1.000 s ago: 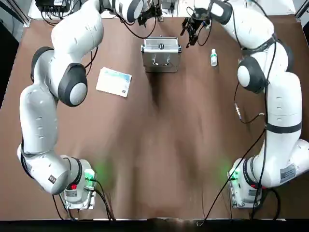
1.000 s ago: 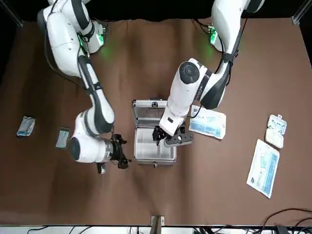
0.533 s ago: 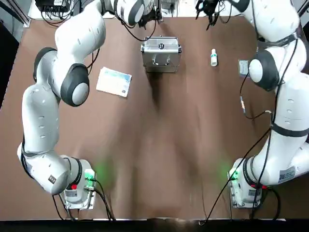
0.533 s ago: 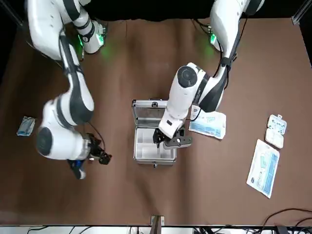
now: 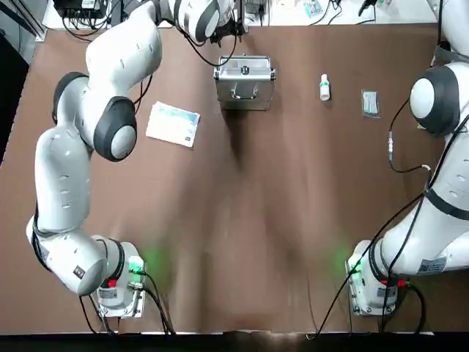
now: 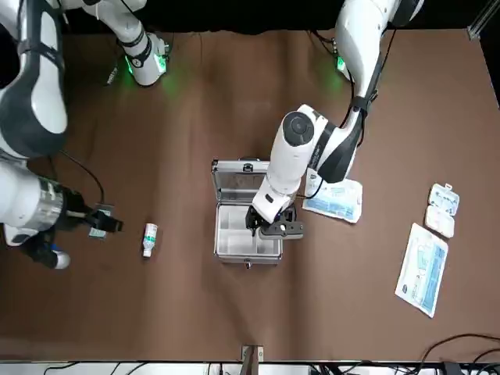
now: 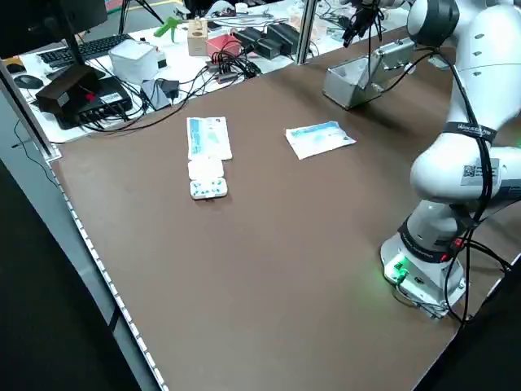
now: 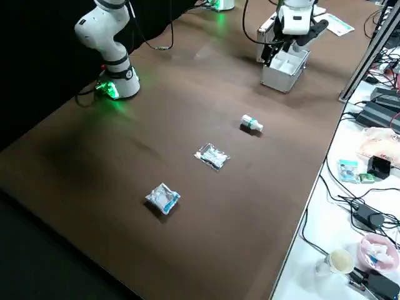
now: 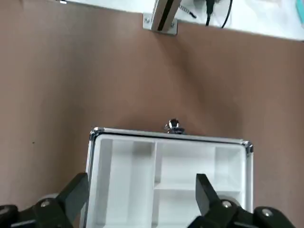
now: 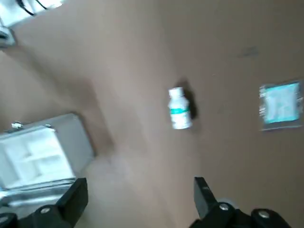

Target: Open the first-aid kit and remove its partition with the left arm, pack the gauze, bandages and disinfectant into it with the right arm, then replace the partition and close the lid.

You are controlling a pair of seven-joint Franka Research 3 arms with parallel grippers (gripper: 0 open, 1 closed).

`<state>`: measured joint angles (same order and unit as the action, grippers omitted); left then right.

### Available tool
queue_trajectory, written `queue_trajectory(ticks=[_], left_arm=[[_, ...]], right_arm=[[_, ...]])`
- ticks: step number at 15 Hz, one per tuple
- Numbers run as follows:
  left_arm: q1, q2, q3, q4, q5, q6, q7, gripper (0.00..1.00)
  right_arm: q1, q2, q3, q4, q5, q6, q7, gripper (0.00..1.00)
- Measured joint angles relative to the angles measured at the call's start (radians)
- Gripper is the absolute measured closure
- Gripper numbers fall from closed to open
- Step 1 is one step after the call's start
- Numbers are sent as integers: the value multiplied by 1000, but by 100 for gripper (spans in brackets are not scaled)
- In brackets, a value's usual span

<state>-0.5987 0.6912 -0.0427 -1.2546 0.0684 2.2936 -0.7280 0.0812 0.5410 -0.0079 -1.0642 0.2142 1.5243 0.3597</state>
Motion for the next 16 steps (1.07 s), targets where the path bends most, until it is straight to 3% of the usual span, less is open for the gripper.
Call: queue_trajectory(ticks=[3, 8, 16], left_arm=[[-7, 14, -1, -14, 0, -3, 23, 0], [-8, 41, -4, -14, 0, -3, 40, 0], [-4, 57, -16, -14, -76, -40, 101, 0]], right_arm=[[-7, 0, 2, -38, -88, 11, -59, 1], [-1, 15, 9, -193, -112, 163, -185, 1], [13, 53, 13, -251, -115, 234, -310, 1]])
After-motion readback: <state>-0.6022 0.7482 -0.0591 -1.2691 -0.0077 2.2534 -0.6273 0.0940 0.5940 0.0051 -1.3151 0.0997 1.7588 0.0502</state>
